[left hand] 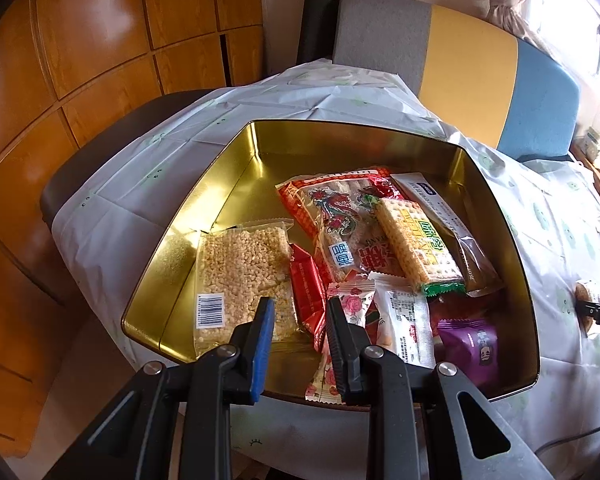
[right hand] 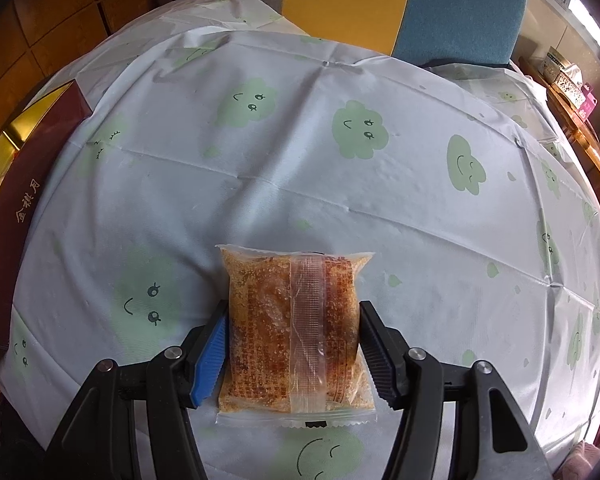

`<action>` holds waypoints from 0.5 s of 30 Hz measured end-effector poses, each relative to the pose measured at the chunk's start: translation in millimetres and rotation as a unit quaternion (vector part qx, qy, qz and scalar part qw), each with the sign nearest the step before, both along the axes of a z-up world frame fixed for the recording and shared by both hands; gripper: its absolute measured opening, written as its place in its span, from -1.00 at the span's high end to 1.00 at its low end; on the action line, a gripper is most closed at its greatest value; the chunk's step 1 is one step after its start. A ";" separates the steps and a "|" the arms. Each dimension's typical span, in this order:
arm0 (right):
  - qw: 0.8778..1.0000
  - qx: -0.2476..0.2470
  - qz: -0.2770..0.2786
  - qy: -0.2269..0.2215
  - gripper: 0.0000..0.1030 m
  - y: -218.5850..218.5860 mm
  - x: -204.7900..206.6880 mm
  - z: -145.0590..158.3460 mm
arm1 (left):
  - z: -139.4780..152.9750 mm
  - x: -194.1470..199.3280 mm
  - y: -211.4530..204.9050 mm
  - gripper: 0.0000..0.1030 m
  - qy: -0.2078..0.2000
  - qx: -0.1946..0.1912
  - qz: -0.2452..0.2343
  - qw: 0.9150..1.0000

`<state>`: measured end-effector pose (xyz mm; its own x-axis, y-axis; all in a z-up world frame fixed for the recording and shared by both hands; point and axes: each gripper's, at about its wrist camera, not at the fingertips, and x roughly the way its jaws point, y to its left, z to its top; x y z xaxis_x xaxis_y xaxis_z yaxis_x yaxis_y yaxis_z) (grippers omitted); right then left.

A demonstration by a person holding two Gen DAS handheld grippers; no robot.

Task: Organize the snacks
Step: 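Hold the orange pastry up with the right gripper while the left gripper withdraws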

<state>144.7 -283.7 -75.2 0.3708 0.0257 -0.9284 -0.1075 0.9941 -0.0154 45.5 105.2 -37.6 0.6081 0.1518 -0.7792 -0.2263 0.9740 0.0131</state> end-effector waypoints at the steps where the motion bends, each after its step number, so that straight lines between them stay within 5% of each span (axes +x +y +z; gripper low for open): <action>1: 1.000 -0.002 -0.002 0.002 -0.25 0.0 0.6 -0.2 | 0.5 -0.9 1.2 0.48 -0.001 0.000 0.001 1.000; 15: 0.999 -0.028 -0.018 0.010 -0.16 4.5 -14.3 3.4 | 0.7 -8.3 15.5 0.47 -0.010 -0.006 0.017 1.000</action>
<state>130.4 -279.2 -71.9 0.3519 -0.0393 -0.9352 -0.0726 0.9950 -0.0691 37.2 120.7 -36.9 0.6188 0.1635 -0.7683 -0.2597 0.9657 -0.0037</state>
